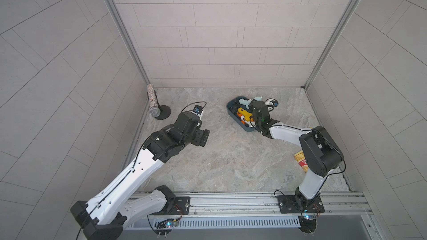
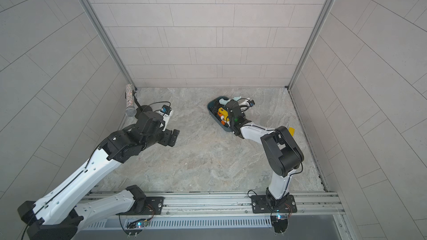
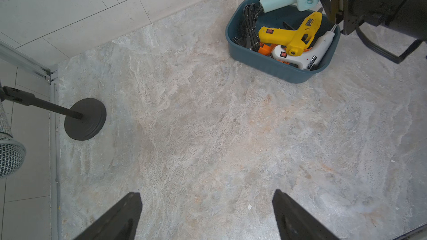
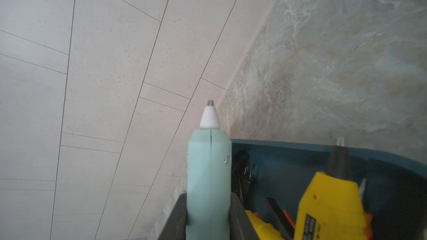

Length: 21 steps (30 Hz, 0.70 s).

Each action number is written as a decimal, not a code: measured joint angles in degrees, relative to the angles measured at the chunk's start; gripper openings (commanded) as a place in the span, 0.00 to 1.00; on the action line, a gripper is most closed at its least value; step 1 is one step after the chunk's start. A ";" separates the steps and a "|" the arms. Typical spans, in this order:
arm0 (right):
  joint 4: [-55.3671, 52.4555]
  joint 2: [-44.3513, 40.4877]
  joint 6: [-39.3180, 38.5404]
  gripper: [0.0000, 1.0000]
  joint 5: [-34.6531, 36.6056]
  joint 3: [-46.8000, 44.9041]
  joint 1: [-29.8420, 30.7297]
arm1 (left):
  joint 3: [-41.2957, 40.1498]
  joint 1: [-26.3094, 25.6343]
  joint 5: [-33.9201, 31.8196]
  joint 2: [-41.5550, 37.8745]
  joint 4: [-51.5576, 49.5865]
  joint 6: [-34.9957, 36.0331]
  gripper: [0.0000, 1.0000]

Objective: Put the hot melt glue gun into the storage box
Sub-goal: Place the hot melt adhesive gun in the storage box.

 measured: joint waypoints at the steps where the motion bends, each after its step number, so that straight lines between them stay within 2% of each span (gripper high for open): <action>1: -0.02 0.00 0.76 0.00 0.52 -0.37 0.13 | 0.00 0.00 0.00 0.00 -0.11 0.00 0.97; 11: -1.40 0.92 6.25 0.05 3.54 -1.49 1.22 | 0.00 0.00 0.00 0.02 -0.11 -0.26 0.97; 21: -3.63 1.55 10.71 0.27 4.74 -1.55 2.95 | 0.00 0.00 0.00 0.22 -0.39 -0.33 0.97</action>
